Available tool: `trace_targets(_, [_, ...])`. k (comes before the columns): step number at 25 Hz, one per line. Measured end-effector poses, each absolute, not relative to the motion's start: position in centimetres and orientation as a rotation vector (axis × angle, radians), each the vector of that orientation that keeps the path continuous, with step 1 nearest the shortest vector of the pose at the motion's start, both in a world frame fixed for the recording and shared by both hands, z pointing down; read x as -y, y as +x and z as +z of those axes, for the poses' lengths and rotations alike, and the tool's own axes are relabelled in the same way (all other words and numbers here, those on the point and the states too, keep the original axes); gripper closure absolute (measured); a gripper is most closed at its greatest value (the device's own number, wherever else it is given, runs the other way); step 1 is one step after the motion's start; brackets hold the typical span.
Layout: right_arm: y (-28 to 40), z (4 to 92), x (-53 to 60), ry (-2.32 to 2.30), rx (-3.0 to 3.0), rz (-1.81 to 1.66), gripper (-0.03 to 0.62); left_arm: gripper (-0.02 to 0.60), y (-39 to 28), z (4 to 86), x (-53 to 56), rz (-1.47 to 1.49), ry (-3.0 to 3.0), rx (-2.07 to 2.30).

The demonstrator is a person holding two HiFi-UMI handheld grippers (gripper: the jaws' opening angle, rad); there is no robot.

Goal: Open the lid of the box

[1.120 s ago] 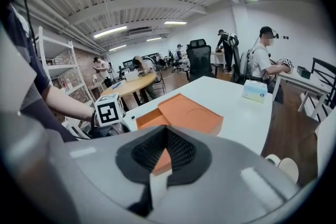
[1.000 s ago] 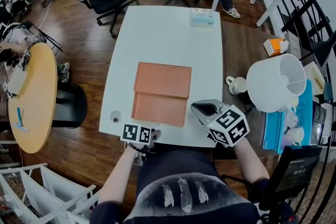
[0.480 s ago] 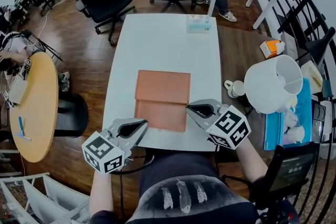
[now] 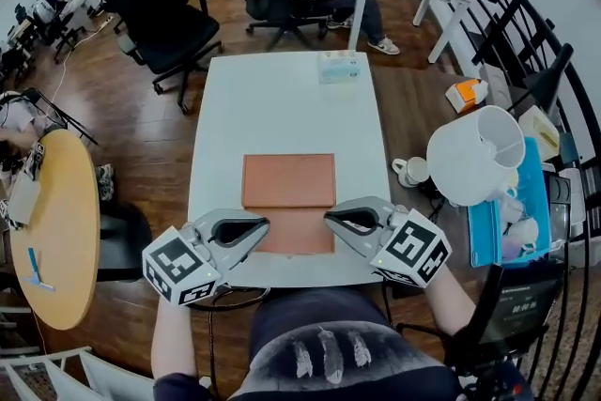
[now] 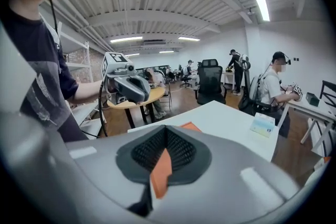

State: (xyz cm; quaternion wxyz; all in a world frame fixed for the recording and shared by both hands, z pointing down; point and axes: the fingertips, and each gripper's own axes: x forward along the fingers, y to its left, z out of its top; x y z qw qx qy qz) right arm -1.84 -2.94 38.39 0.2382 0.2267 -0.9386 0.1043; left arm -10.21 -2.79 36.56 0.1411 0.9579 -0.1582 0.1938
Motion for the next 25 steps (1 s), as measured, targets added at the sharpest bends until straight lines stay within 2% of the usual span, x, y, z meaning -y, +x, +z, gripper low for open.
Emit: trace_targets(25, [-2.3,39.2,2.8,0.732,2.495,0.346,0.591,0.565,-12.5,38.8,3.2,0.610,2.751,0.363])
